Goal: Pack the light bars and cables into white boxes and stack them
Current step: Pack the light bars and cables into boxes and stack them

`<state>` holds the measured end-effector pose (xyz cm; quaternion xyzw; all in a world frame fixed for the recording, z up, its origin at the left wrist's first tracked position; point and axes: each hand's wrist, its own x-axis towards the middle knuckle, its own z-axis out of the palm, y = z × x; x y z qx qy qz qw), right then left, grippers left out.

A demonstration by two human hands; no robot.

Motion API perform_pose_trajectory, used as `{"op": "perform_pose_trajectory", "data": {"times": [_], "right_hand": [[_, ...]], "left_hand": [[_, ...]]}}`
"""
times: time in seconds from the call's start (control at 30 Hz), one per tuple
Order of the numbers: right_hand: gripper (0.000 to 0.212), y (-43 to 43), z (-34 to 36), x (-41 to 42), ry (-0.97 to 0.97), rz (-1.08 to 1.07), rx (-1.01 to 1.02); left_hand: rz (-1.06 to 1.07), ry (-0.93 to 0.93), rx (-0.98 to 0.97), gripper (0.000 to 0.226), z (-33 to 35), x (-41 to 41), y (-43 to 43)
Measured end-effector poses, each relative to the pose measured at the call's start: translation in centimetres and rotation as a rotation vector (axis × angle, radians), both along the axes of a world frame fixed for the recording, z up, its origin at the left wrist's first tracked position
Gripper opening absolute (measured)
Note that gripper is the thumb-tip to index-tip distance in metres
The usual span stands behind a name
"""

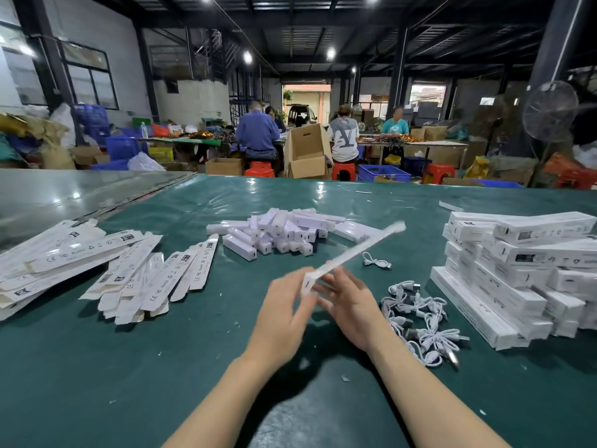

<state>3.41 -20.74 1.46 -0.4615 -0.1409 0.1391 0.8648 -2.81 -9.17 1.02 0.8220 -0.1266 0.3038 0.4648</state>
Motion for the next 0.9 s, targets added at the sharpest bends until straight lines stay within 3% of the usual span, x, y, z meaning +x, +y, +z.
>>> {"op": "perform_pose_trajectory", "data": {"times": [0.13,0.27,0.47,0.6,0.8,0.9], "right_hand": [[0.015,-0.2,-0.3,0.0,-0.02,0.007,-0.03],[0.029,-0.1,-0.2,0.1,-0.008,0.006,-0.091],[0.008,-0.3,-0.8,0.4,0.075,-0.069,-0.037],[0.007,-0.3,-0.7,0.5,0.108,-0.109,0.0],[0.021,-0.5,-0.4,0.2,0.102,-0.07,0.028],[0.02,-0.5,-0.5,0.2,0.117,-0.065,0.049]], "left_hand": [[0.013,0.074,-0.025,0.017,-0.8,0.2,1.3],[0.086,0.01,0.113,0.025,-1.0,0.0,1.5],[0.316,0.104,0.357,0.035,-0.7,0.4,2.6],[0.19,0.141,0.15,0.042,-0.7,0.2,2.2],[0.079,0.188,0.101,0.038,-0.7,0.3,2.0],[0.015,0.22,-0.108,0.034,-0.3,0.0,1.4]]}}
